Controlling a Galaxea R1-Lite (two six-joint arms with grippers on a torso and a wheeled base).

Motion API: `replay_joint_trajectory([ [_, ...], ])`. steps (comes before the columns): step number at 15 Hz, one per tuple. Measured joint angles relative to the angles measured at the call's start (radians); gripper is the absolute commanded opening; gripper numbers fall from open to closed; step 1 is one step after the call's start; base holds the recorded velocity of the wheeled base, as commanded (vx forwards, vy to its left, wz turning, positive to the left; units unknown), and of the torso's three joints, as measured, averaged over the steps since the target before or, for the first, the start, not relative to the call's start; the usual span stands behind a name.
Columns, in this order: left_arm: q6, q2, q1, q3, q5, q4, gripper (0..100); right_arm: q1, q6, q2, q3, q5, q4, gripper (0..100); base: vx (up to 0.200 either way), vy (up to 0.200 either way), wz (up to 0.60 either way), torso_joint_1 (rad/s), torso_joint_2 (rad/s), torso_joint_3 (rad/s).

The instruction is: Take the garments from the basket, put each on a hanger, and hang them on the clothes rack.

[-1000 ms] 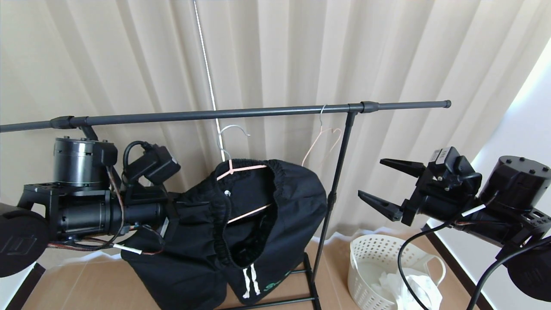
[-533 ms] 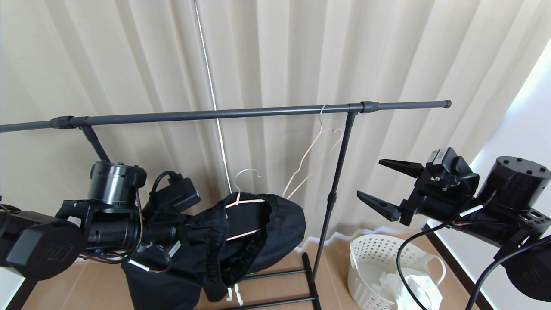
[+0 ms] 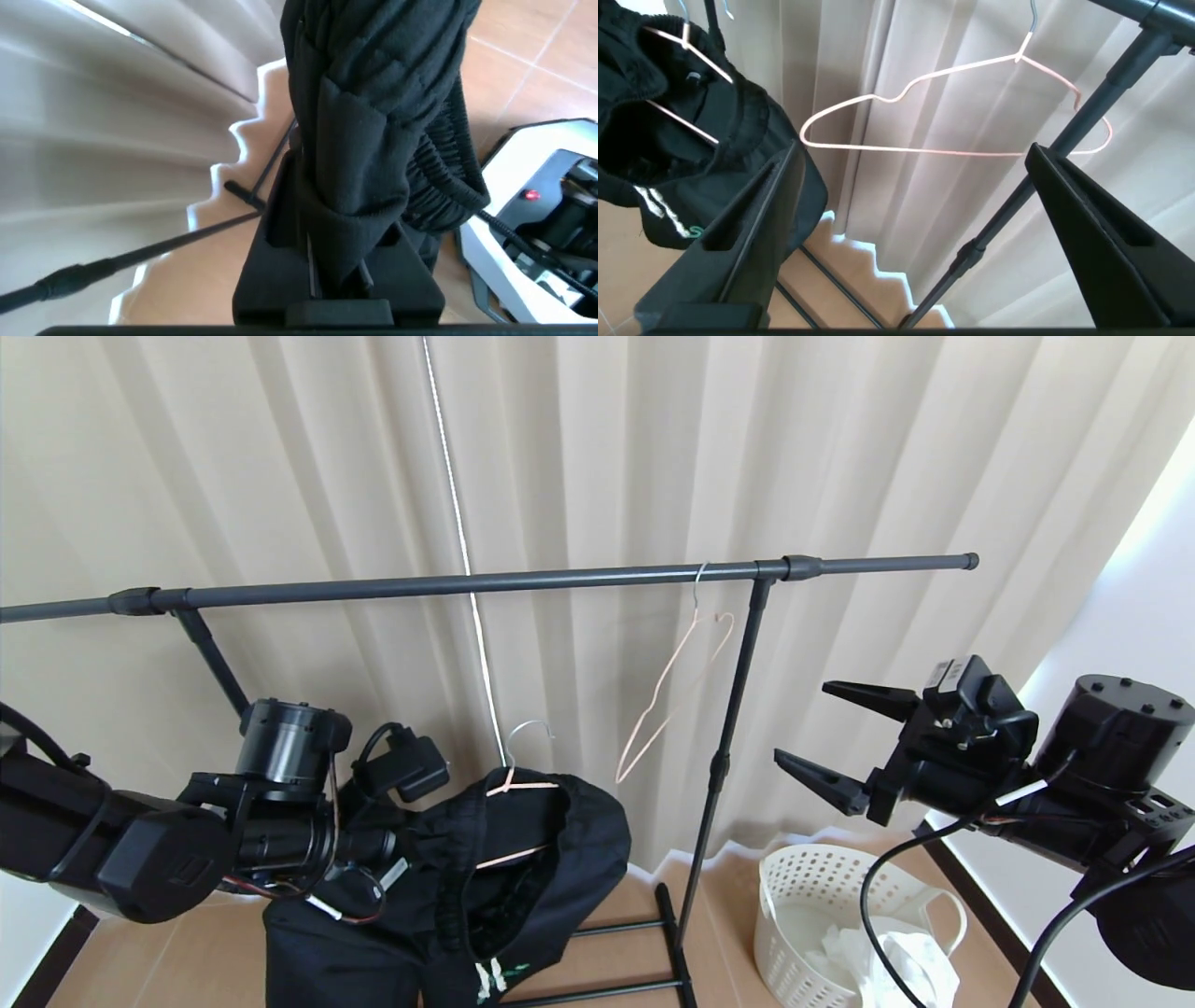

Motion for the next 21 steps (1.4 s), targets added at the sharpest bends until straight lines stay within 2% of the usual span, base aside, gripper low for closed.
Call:
replay_joint_trajectory([
  [2, -0.069, 0.019, 0.003, -0.034, 0.019, 0.000, 0, 0.003, 0.000, 0.000, -0.001, -0.001, 0.000, 100, 0.000, 0.000, 0.00, 0.000, 0.00, 0.000],
  [4, -0.186, 0.030, 0.004, -0.083, 0.051, 0.000, 0, 0.006, 0.000, 0.000, -0.001, -0.009, 0.001, 100, 0.000, 0.000, 0.00, 0.000, 0.00, 0.000],
  [9, -0.346, 0.048, 0.020, -0.187, 0.063, 0.000, 0, 0.009, 0.000, 0.001, 0.000, -0.018, 0.006, 100, 0.000, 0.000, 0.00, 0.000, 0.00, 0.000],
  [13, -0.371, 0.048, 0.021, -0.207, 0.058, -0.037, 0, 0.009, 0.000, 0.001, 0.000, -0.018, 0.007, 100, 0.000, 0.000, 0.00, 0.000, 0.00, 0.000],
  [15, -0.410, 0.048, 0.021, -0.209, 0.059, -0.077, 0, 0.009, 0.000, 0.001, 0.000, -0.018, 0.007, 100, 0.000, 0.000, 0.00, 0.000, 0.00, 0.000],
  [21, -0.481, 0.048, 0.019, -0.243, 0.060, -0.098, 0, 0.009, 0.000, 0.001, -0.001, -0.018, 0.007, 100, 0.000, 0.000, 0.00, 0.000, 0.00, 0.000],
])
